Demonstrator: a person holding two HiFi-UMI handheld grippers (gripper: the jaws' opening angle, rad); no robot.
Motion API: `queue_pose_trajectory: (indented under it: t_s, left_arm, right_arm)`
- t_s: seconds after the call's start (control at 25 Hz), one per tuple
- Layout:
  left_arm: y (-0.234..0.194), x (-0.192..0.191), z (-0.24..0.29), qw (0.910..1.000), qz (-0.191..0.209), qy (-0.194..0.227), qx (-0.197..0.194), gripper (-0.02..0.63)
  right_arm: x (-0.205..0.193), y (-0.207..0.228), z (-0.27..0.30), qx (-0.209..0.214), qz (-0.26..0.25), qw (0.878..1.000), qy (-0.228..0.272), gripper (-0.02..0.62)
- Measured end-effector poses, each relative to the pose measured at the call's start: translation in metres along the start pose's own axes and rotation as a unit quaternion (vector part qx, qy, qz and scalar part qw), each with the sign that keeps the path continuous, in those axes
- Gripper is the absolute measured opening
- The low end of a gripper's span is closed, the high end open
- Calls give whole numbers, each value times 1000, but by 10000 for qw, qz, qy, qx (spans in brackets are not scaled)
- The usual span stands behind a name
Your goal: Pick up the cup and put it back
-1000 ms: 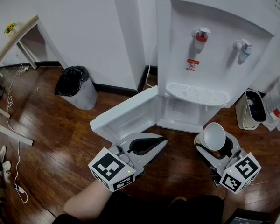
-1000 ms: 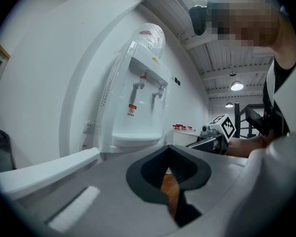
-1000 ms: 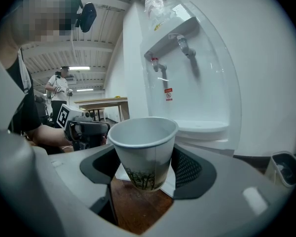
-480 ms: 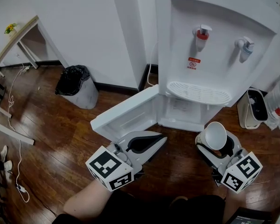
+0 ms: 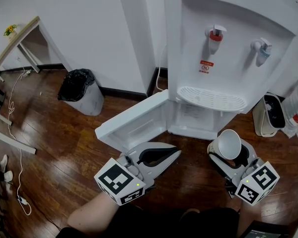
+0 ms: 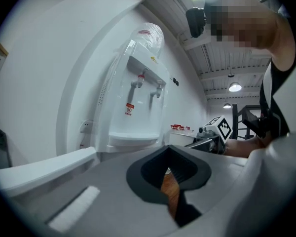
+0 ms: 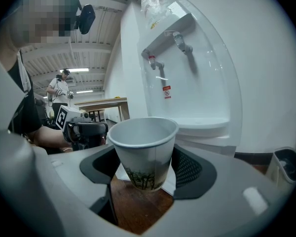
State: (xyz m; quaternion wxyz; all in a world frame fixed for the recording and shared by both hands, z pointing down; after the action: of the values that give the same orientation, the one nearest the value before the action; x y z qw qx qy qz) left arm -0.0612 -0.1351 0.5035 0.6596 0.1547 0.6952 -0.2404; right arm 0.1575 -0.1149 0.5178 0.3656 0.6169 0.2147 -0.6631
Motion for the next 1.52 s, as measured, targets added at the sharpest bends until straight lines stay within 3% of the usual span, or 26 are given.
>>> queue_pose_trajectory:
  t_s: [0.56,0.92,1.52]
  left_arm:
    - [-11,-11,-2,9994,-160,-154,268,1]
    - [-21,-21,-5,9980,-255,-260,510,1]
    - [-17,-22,-3,9987,-195,-302,371,1]
  right_arm:
    - [-3,2,4,-8,169,9999,-12,324]
    - [-3,5,0,-103,-57,9999,-72,324]
    - [-28,22,7,-173,40,9996,-225,324]
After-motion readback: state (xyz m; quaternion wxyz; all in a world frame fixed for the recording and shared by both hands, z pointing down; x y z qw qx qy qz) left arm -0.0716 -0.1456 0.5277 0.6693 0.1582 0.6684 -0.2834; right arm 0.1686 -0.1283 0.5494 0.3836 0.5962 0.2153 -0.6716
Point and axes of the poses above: the fingertips, and each gripper's own axes: z forward along the fingers, y to its right, x out of its top, the point moved 7 cm from there along -z, backward along the fingers, and after that the axes turned 5 degrees about y, right-handed, at the moved point
